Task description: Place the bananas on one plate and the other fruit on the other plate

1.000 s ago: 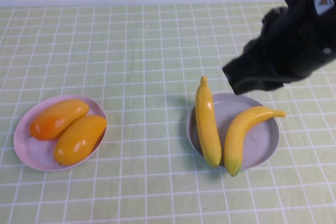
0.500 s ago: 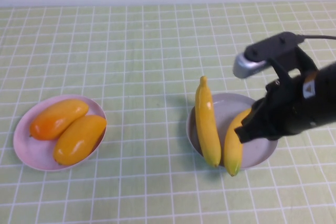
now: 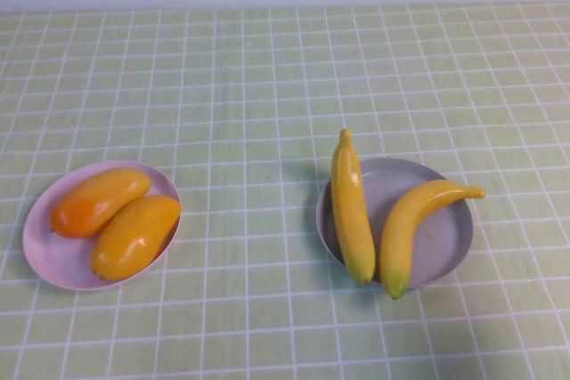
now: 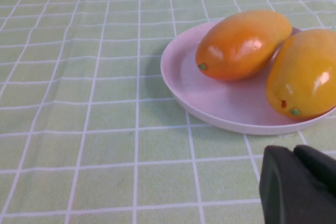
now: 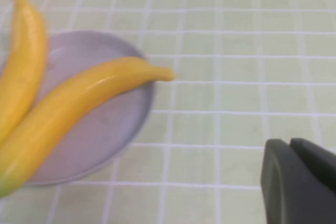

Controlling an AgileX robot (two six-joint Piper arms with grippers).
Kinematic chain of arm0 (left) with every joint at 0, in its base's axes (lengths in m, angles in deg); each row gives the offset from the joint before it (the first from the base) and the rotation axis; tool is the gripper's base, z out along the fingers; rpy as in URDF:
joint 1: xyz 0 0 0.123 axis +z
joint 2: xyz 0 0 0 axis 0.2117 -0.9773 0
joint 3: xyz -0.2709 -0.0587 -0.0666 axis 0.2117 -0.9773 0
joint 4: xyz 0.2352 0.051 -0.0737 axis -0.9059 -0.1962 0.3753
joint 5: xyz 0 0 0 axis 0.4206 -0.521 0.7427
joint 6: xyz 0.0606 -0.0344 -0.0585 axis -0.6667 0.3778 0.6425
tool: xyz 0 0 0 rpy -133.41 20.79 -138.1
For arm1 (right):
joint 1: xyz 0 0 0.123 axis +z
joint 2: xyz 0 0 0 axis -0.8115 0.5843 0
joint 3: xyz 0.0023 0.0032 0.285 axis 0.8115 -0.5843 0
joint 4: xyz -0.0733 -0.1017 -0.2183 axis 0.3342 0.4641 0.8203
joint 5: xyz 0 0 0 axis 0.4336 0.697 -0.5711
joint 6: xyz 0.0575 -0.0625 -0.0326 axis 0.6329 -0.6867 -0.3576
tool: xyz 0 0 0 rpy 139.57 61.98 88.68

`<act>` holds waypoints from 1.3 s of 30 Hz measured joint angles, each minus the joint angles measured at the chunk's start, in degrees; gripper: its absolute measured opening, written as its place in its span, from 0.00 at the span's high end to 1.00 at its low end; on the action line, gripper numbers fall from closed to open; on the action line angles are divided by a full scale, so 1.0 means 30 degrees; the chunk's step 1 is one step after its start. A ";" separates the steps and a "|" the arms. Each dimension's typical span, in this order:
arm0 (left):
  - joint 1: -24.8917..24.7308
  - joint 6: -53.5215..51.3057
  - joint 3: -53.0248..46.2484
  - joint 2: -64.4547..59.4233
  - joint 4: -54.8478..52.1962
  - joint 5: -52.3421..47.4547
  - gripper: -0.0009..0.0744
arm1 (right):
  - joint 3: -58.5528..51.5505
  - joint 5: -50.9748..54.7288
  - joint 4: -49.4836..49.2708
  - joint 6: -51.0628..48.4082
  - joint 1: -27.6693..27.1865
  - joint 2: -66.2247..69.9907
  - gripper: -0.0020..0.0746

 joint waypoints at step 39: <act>0.0000 0.0000 0.0000 0.0000 0.0000 0.0000 0.99 | -0.7639 0.1304 0.0767 -0.0155 -0.3167 -1.3963 0.99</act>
